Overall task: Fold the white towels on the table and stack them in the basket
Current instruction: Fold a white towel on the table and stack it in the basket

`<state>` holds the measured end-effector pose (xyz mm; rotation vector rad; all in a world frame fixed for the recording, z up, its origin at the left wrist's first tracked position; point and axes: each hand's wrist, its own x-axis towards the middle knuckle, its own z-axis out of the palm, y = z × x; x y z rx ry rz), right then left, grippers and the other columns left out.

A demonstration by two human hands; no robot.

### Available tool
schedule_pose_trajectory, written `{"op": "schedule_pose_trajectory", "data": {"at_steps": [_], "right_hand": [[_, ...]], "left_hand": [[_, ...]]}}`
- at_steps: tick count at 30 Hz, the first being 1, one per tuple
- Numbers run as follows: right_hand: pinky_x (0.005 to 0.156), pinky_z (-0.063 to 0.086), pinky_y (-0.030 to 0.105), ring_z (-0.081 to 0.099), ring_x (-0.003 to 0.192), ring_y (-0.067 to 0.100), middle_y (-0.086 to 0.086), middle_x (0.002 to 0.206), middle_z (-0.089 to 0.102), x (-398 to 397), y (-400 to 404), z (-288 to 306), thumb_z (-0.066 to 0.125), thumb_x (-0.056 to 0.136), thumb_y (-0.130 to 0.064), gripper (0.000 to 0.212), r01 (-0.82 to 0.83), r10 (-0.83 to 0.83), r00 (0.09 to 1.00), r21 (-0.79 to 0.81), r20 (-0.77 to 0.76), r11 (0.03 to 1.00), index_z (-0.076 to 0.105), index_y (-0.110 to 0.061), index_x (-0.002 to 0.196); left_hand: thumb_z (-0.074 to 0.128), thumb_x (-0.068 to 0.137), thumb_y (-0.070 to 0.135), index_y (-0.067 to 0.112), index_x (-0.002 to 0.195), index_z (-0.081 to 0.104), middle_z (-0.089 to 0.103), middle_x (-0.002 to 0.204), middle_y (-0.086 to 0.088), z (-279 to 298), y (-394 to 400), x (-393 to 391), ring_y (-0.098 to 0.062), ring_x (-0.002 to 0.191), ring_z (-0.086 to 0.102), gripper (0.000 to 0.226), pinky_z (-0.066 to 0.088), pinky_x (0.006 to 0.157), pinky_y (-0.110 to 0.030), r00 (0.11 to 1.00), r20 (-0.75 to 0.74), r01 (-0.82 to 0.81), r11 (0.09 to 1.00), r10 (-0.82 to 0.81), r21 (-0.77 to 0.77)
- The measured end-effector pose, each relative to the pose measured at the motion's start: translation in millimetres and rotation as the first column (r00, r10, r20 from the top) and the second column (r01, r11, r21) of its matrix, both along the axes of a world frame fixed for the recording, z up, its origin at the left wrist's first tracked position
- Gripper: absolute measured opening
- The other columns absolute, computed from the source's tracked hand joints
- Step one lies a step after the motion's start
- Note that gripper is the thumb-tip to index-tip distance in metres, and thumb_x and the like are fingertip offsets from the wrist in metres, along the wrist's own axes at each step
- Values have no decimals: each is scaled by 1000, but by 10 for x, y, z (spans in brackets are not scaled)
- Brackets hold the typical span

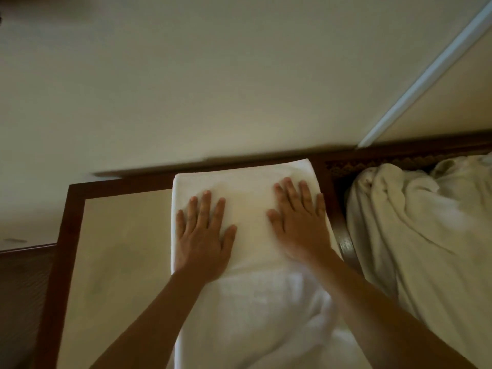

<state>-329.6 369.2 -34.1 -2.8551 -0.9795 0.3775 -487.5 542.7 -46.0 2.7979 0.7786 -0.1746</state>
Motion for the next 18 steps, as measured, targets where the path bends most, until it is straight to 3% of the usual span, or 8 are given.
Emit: {"op": "schedule_pose_trajectory", "data": {"at_steps": [3, 8, 9, 11, 14, 16, 18], "right_hand": [[121, -3, 68, -13, 157, 26, -20, 169, -14, 294, -262, 0, 10, 105, -56, 60, 217, -219, 974, -40, -52, 975, -6, -41, 161], [118, -6, 70, -13, 157, 27, -14, 170, -13, 395, -325, 120, 7, 106, -56, 62, 450, -454, 872, -68, -179, 891, -4, -33, 163], [118, -2, 69, -7, 158, 28, -10, 171, -8, 353, -357, 170, 10, 107, -54, 62, 498, -495, 848, -36, -190, 867, 1, -31, 164], [117, 18, 64, 21, 152, 34, 6, 168, 20, 211, -495, 249, 24, 108, -49, 58, 629, -608, 773, 93, -181, 772, 27, -23, 160], [91, 45, 49, 57, 112, 39, 17, 123, 63, -113, -787, 327, 39, 100, -43, 45, 685, -682, 721, 267, -117, 678, 65, -14, 121], [74, 44, 38, 62, 91, 36, 15, 99, 69, -292, -916, 342, 48, 99, -43, 36, 685, -654, 728, 259, -208, 680, 68, -13, 100], [70, 39, 33, 56, 78, 28, 7, 87, 65, -388, -970, 335, 55, 99, -44, 31, 675, -620, 734, 194, -277, 712, 66, -16, 94]], "left_hand": [[4, 100, 62, 30, 164, -3, -14, 171, 4, 3, 163, -135, -26, 158, -11, 71, -6, 125, -54, 992, -12, -126, 992, 126, -2], [12, 105, 55, 23, 164, 1, -2, 172, 0, 77, 345, -236, -25, 158, -2, 68, 0, 125, -60, 946, -38, -323, 942, 321, -89], [18, 106, 53, 22, 164, 7, 6, 172, -2, 112, 364, -287, -25, 157, 4, 67, 4, 124, -61, 944, -24, -331, 939, 330, -96], [32, 106, 45, 19, 157, 30, 33, 162, -7, 223, 328, -439, -32, 148, 28, 58, 24, 118, -59, 927, 84, -354, 927, 365, -127], [42, 105, 35, 14, 141, 52, 59, 133, -13, 363, 118, -717, -37, 120, 53, 42, 43, 101, -51, 833, 217, -429, 842, 509, -327], [47, 105, 28, 11, 133, 60, 66, 122, -15, 445, -7, -835, -36, 113, 58, 35, 45, 94, -44, 766, 136, -516, 727, 628, -453], [52, 104, 25, 10, 117, 70, 71, 108, -14, 466, -52, -890, -35, 104, 62, 27, 43, 85, -38, 741, 49, -563, 660, 670, -498]]}}
